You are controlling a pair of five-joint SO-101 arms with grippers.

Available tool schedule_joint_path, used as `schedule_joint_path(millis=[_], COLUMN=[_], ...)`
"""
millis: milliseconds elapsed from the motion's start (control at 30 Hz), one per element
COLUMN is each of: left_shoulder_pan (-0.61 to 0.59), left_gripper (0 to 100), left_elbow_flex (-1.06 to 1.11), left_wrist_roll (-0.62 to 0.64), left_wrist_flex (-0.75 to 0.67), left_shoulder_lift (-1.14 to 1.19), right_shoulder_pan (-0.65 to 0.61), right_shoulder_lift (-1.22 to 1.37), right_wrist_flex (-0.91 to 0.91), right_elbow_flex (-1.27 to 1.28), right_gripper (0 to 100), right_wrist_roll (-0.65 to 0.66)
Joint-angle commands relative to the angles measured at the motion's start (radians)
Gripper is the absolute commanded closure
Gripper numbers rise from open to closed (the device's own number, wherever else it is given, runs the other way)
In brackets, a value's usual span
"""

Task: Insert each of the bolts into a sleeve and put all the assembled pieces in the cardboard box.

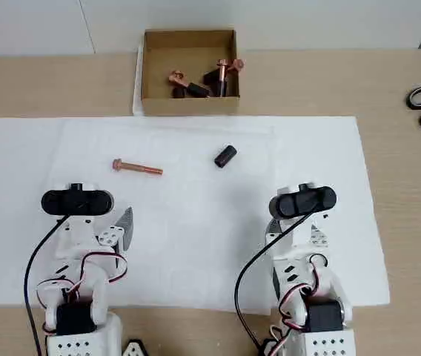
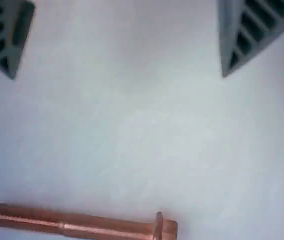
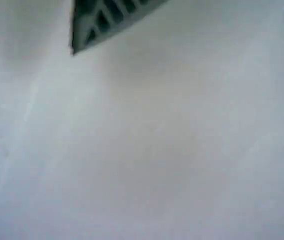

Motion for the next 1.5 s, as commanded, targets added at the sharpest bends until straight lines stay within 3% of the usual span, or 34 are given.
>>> schedule_joint_path(millis=[0,1467], left_shoulder_pan=[0.005,0.035], left_gripper=[75,75], left_elbow_flex=[-0.004,-0.004], left_wrist_roll=[-0.009,-0.009], left_wrist_flex=[-0.026,-0.023], left_shoulder_lift=[-0.012,-0.012], right_shoulder_pan=[0.004,0.008], right_shoulder_lift=[-0.022,-0.022], right_wrist_flex=[0.004,-0.002], right_elbow_flex=[0.005,0.005], right_gripper=[87.2,87.2], right_wrist_roll=[0.011,0.011])
